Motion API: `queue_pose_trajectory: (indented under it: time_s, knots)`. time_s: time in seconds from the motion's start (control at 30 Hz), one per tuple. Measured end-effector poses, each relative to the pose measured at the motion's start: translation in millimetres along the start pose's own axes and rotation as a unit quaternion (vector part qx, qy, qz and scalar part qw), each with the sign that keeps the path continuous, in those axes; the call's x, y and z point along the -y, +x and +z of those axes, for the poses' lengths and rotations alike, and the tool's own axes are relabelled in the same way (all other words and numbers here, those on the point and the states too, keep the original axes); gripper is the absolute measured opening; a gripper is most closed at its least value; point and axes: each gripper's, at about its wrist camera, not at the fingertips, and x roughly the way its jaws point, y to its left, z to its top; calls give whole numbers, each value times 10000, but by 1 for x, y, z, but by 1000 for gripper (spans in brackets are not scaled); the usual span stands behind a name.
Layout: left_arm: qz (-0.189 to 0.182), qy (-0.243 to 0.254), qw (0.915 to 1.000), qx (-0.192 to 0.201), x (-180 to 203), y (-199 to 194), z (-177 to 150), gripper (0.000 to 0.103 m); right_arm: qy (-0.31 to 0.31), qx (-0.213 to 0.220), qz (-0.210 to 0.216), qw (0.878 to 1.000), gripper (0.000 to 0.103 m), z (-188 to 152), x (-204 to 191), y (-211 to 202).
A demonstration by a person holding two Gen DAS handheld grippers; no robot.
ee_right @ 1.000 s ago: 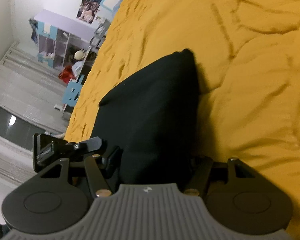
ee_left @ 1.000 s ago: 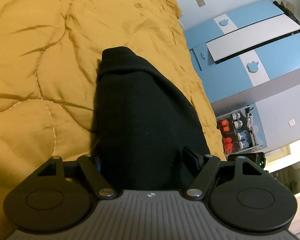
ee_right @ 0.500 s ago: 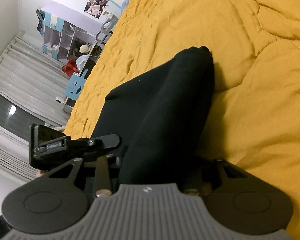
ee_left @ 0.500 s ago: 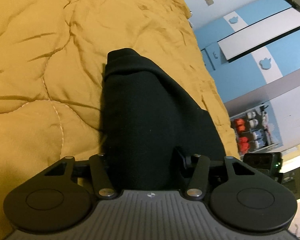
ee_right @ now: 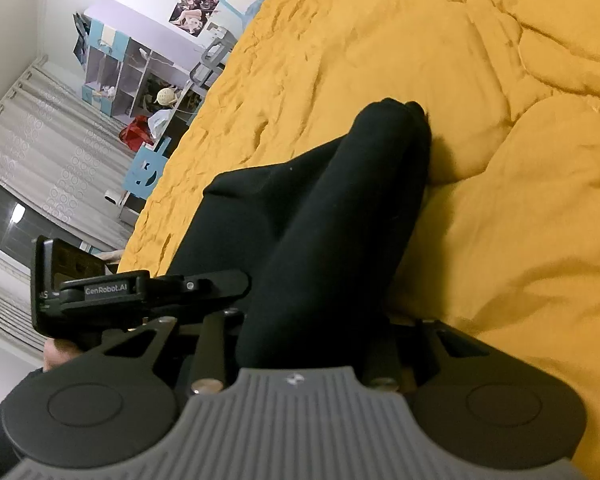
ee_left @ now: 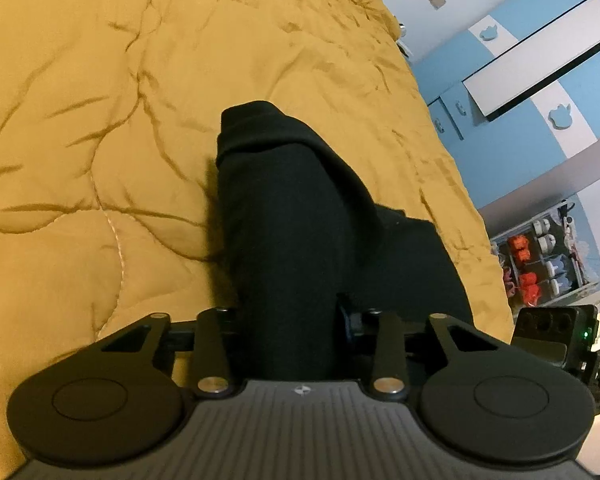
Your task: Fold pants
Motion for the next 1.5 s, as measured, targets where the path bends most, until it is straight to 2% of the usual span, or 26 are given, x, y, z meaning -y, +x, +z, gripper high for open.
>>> queue_pose_trajectory:
  time_s: [0.17,0.37,0.53,0.73,0.87,0.97,1.2,1.33,1.5]
  knots:
    - [-43,132,9997,178,19,-27,-3,33,-234,170,180,9994,17,1,-21,-16]
    - [-501,107,9977,444,35,-82,-22,33,-408,601,547,9959,17,-13,-60,-60]
    - [-859,34,9952,478,36,-124,-58,33,-524,909,655,9923,16,-55,-100,-96]
    - [-1316,92,9911,145,35,-153,-117,33,-239,930,536,9939,16,-140,-131,-137]
    - [-1869,-59,9822,-185,38,-151,-151,33,-27,1018,300,9943,17,-193,-143,-180]
    - [-2124,-89,9762,-436,47,-141,-167,32,78,1150,-54,9933,17,-226,-155,-213]
    - [-2372,136,9669,-931,81,-116,-183,33,344,1395,-479,9885,17,-284,-152,-278]
    - [-2410,177,9645,-1068,97,-101,-181,33,342,1397,-642,9875,17,-286,-147,-303]
    - [-2545,290,9621,-933,127,-86,-163,33,-40,1284,-837,9882,17,-251,-146,-329]
